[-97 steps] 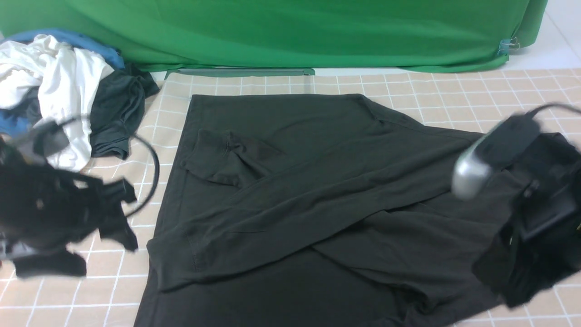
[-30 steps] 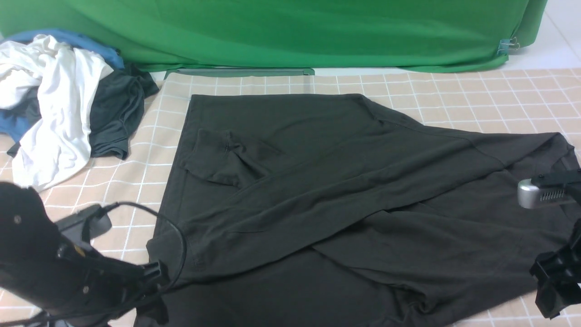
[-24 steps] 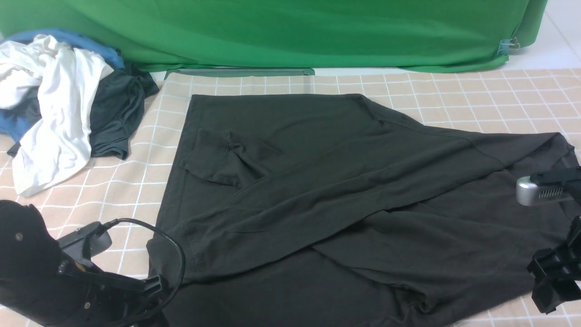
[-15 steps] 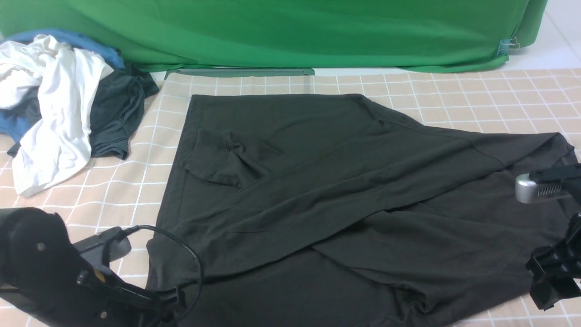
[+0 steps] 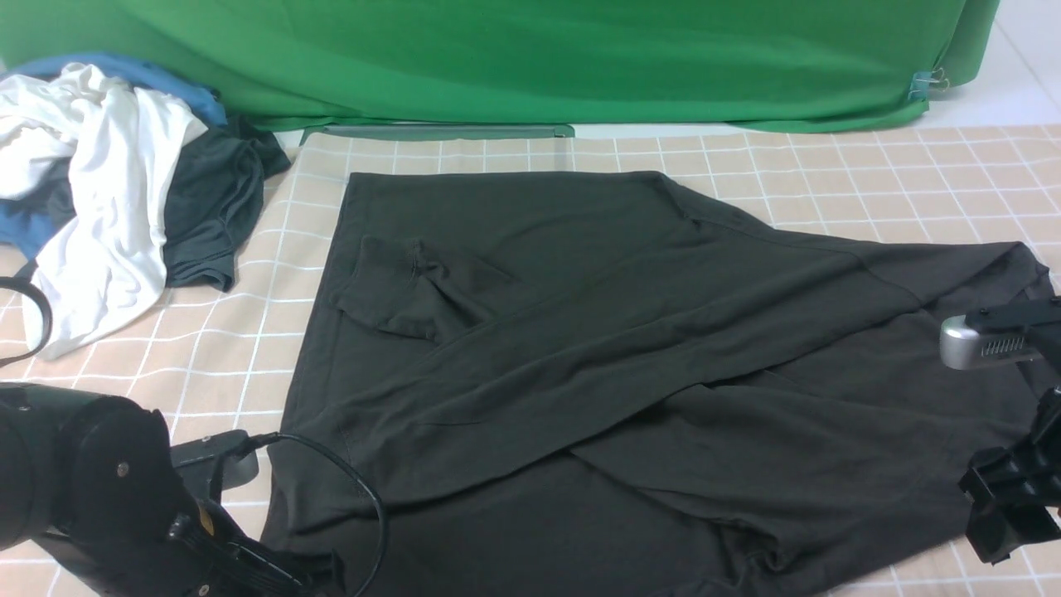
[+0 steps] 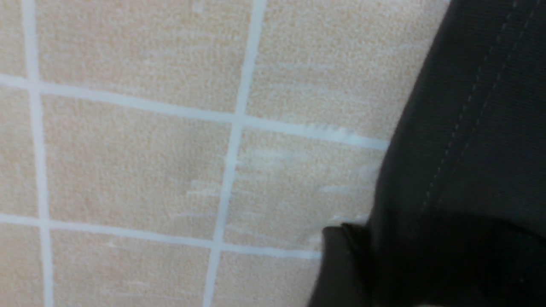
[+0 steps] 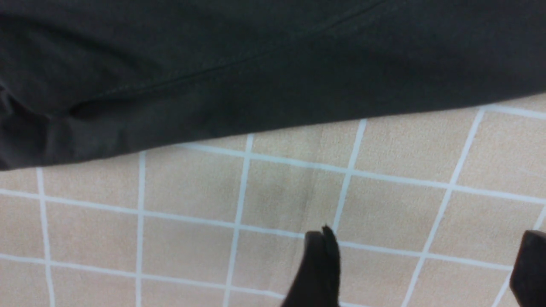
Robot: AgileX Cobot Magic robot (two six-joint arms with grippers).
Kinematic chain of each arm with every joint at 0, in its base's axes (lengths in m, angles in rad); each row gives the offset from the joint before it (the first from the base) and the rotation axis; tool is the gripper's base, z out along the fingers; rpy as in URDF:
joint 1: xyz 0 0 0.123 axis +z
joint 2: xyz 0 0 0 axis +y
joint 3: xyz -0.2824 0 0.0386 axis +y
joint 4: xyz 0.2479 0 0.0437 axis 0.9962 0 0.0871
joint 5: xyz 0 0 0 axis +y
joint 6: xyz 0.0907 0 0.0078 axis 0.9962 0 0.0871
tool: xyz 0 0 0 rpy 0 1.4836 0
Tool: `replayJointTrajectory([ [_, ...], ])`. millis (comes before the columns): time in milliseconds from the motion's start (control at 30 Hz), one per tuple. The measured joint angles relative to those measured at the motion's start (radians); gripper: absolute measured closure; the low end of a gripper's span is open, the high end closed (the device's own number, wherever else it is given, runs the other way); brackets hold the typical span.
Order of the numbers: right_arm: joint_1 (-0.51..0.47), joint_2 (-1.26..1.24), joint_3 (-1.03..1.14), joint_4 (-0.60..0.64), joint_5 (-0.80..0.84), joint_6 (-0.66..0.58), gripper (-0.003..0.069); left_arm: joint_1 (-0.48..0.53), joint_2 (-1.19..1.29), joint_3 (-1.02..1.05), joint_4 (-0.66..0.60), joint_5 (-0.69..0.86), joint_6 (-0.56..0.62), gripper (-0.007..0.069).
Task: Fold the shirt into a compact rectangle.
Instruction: 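Grasp the near edge of the shirt at its hem and shoulder corners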
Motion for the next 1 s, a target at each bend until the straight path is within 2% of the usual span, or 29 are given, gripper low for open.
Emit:
replayJointTrajectory([
  [100, 0.0, 0.0, 0.0, 0.0, -0.002, -0.007, 0.0081, 0.0, 0.0, 0.0, 0.011, -0.015, 0.0, 0.0306],
  [167, 0.0, 0.0, 0.0, 0.0, -0.01, -0.039, 0.0098, 0.0, 0.0, 0.0, 0.014, -0.025, 0.001, 0.0425],
  [233, -0.002, 0.0, 0.0, 0.0, -0.018, -0.055, 0.0144, 0.0, 0.001, -0.003, 0.014, -0.016, 0.006, 0.0505],
  [267, -0.007, 0.0, 0.0, 0.0, -0.019, -0.063, 0.0201, 0.0, 0.002, -0.01, 0.014, 0.001, 0.016, 0.0561],
  [300, -0.014, 0.0, 0.0, 0.001, -0.021, -0.071, 0.0239, 0.0, 0.002, -0.017, 0.014, 0.008, 0.02, 0.0577],
  [333, -0.031, 0.0, 0.0, 0.001, -0.025, -0.083, 0.0346, 0.0, 0.002, -0.029, 0.016, 0.024, 0.028, 0.0596],
  [367, -0.046, 0.0, 0.0, 0.001, -0.028, -0.084, 0.0397, 0.0, 0.002, -0.035, 0.018, 0.028, 0.031, 0.0599],
  [400, -0.07, 0.0, 0.0, -0.001, -0.038, -0.086, 0.0497, 0.0, 0.002, -0.044, 0.018, 0.035, 0.031, 0.0604],
  [433, -0.1, 0.0, 0.0, -0.003, -0.048, -0.087, 0.0555, 0.0, 0.002, -0.05, 0.018, 0.038, 0.031, 0.0606],
  [500, -0.176, 0.0, 0.0, -0.003, -0.073, -0.087, 0.0599, 0.0, 0.002, -0.056, 0.022, 0.043, 0.033, 0.0606],
  [567, -0.256, 0.001, 0.0, 0.002, -0.106, -0.087, 0.0578, 0.0, 0.002, -0.056, 0.022, 0.048, 0.034, 0.0606],
  [667, -0.331, 0.011, -0.003, 0.022, -0.124, -0.087, 0.0486, 0.0, 0.003, -0.056, 0.022, 0.051, 0.034, 0.0606],
  [700, -0.381, 0.031, -0.008, 0.036, -0.136, -0.087, 0.0372, 0.0, 0.003, -0.056, 0.022, 0.053, 0.034, 0.0606],
  [733, -0.406, 0.049, -0.015, 0.04, -0.144, -0.087, 0.0295, 0.0, 0.003, -0.056, 0.022, 0.055, 0.034, 0.0606],
  [767, -0.426, 0.069, -0.025, 0.044, -0.156, -0.087, 0.0224, 0.0, 0.003, -0.056, 0.022, 0.055, 0.034, 0.0606],
  [833, -0.453, 0.111, -0.047, 0.049, -0.18, -0.087, 0.0127, 0.0, 0.003, -0.056, 0.022, 0.057, 0.034, 0.0606],
  [900, -0.463, 0.15, -0.069, 0.052, -0.203, -0.087, 0.0092, 0.0, 0.003, -0.056, 0.022, 0.057, 0.034, 0.0606],
  [1000, -0.466, 0.205, -0.106, 0.056, -0.238, -0.087, 0.013, 0.0, 0.003, -0.056, 0.022, 0.057, 0.034, 0.0606],
])
